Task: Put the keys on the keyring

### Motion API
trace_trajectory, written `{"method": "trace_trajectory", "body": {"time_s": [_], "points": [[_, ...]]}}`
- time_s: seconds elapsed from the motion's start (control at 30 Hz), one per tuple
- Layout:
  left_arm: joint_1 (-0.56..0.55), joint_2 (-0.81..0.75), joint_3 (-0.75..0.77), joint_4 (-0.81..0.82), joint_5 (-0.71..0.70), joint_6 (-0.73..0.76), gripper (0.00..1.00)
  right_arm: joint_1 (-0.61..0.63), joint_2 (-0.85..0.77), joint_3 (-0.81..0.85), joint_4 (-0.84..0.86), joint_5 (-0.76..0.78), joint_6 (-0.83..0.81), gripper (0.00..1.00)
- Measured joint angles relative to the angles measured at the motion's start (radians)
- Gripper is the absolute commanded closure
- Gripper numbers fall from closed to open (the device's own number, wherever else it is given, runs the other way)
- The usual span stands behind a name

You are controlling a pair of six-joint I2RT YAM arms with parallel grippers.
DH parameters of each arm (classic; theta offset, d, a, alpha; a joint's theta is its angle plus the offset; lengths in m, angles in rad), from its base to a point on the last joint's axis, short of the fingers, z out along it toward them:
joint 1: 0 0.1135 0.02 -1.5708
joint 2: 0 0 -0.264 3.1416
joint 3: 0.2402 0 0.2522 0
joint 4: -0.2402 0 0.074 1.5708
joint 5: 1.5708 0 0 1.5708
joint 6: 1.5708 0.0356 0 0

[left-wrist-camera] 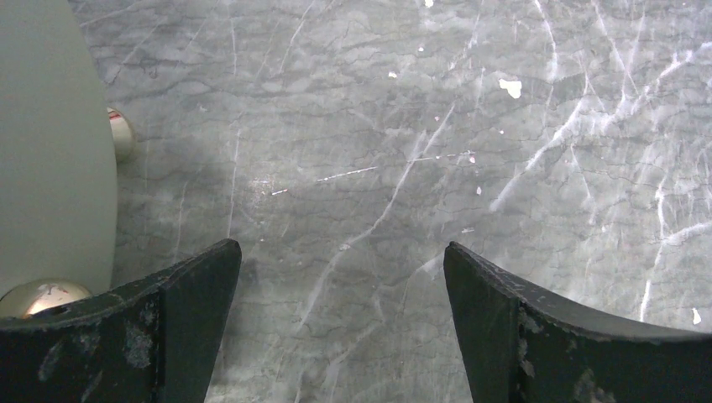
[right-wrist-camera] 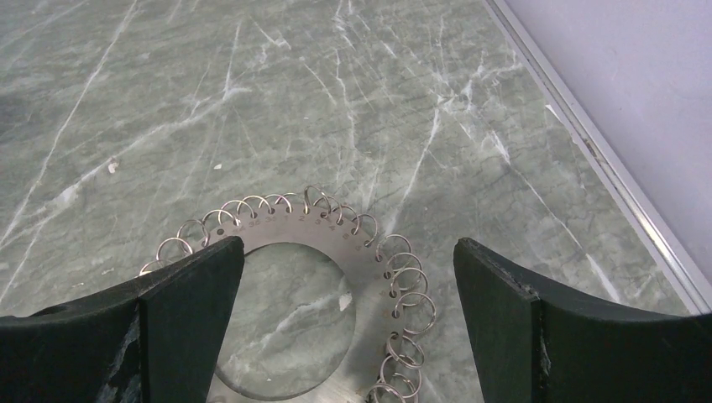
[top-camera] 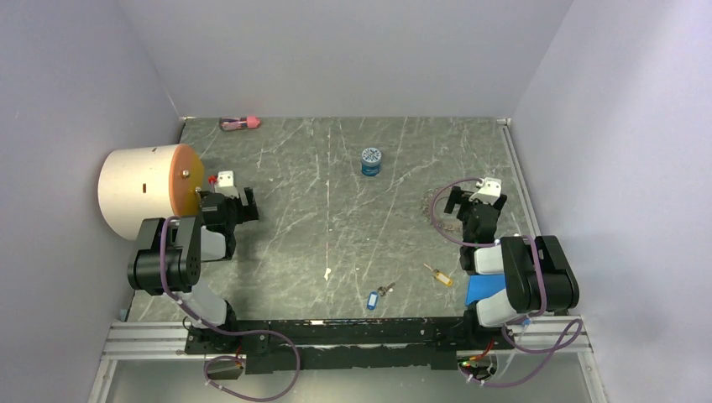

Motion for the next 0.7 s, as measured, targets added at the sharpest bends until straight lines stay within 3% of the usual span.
{"method": "trace_trajectory", "body": {"time_s": [0.47,0.53,0.6,0.7], "points": [[0.0,-0.007,0.0,-0.006,-0.005,-0.001,0.04,0.0,0.0,0.0,0.0,0.0,0.0,0.01],[0.0,-0.068,0.002,-0.098,-0.016,-0.006,0.04,0.0,-0.003,0.0,-0.005,0.0,-0.001,0.01],[-0.005,-0.161,0.013,-0.201,-0.026,-0.01,0.04,0.002,-0.04,0.011,-0.085,0.001,-0.002,0.01],[-0.042,-0.288,0.056,-0.293,-0.055,-0.01,0.04,0.005,-0.135,0.113,-0.334,0.025,0.038,0.01]]}}
